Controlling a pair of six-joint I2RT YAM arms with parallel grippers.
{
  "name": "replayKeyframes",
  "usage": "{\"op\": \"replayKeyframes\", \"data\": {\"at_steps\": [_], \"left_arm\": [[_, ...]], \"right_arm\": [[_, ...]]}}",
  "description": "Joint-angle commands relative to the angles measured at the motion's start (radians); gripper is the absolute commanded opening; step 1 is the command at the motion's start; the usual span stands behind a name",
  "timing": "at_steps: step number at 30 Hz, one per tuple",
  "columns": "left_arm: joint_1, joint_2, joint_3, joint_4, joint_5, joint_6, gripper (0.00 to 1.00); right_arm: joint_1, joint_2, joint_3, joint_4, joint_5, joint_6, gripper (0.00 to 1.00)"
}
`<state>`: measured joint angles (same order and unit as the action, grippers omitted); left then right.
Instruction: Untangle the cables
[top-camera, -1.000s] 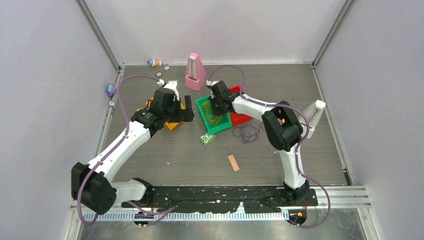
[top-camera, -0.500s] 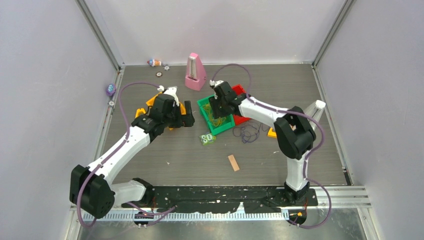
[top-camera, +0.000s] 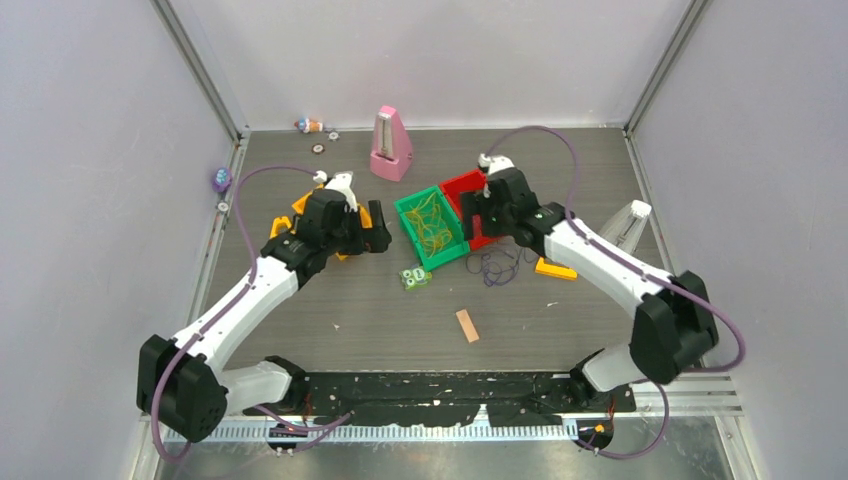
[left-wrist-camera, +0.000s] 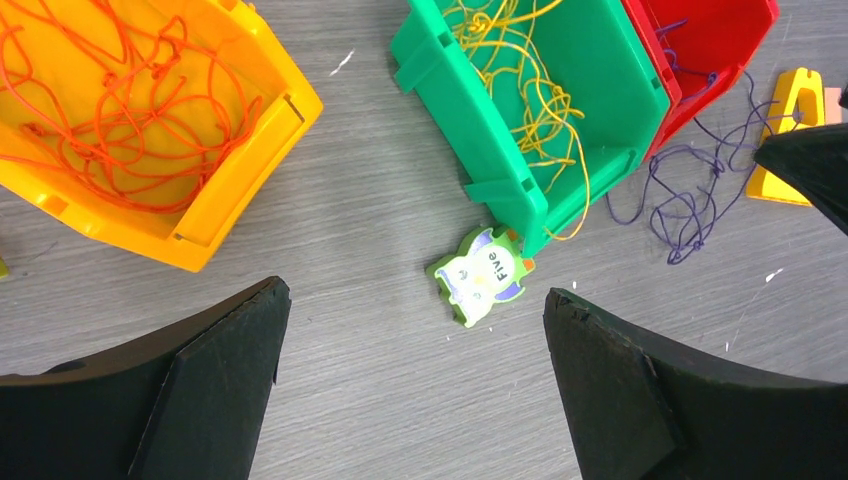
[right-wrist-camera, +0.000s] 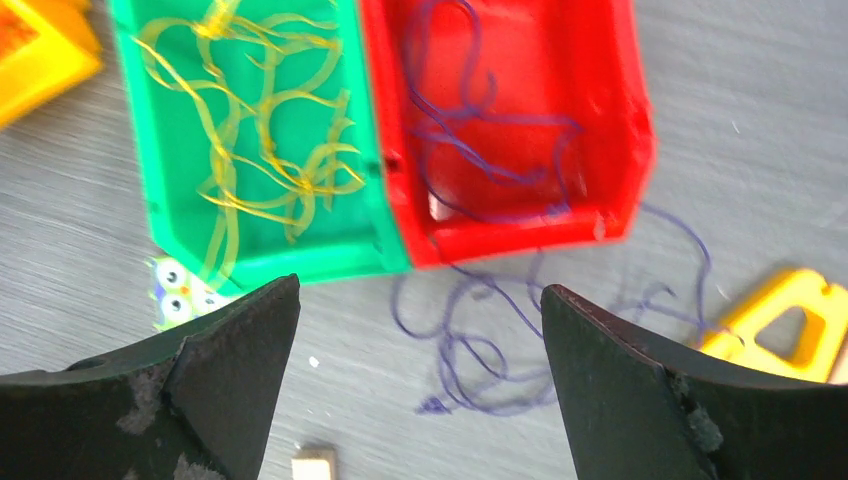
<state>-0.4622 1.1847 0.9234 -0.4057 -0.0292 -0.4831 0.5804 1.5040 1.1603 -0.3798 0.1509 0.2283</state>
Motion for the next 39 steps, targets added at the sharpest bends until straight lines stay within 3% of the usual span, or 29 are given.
{"op": "replayKeyframes", "data": {"at_steps": [1,6,16,25,28,32,33,34,35,37,39], "left_arm": [[0.005,-0.059,-0.069,0.110,0.065,-0.008,1.00],[-0.008,-0.155,-0.212,0.261,0.099,-0.034,0.99],[-0.021,-0.274,-0.389,0.399,0.104,-0.042,0.99],[-0.021,-0.295,-0.416,0.447,0.120,-0.033,0.99],[-0.021,-0.291,-0.413,0.445,0.116,-0.025,0.98],[-0.021,-0.292,-0.416,0.450,0.117,-0.020,0.97],[-0.021,-0.299,-0.417,0.453,0.117,-0.018,0.97],[-0.021,-0.305,-0.419,0.455,0.117,-0.016,0.97],[-0.021,-0.314,-0.421,0.455,0.116,-0.014,0.97],[-0.021,-0.328,-0.422,0.450,0.111,-0.007,0.97],[-0.021,-0.334,-0.419,0.441,0.108,0.000,0.97]], "right_arm": [[-0.058,-0.164,-0.150,-0.009,-0.012,0.037,0.95],[-0.084,-0.228,-0.290,-0.006,-0.001,0.047,0.95],[-0.070,-0.149,-0.372,0.059,-0.038,0.077,0.95],[-0.012,-0.001,-0.345,0.025,0.076,0.092,0.95],[-0.011,0.022,-0.355,0.027,0.087,0.093,0.99],[-0.011,0.029,-0.351,0.020,0.068,0.093,0.79],[-0.011,0.021,-0.350,0.020,0.059,0.091,0.65],[-0.011,0.015,-0.348,0.015,0.043,0.089,0.57],[-0.011,0.002,-0.346,0.008,0.035,0.088,0.41],[-0.011,-0.028,-0.339,-0.007,0.017,0.084,0.23],[-0.011,-0.072,-0.332,-0.027,0.015,0.084,0.12]]}}
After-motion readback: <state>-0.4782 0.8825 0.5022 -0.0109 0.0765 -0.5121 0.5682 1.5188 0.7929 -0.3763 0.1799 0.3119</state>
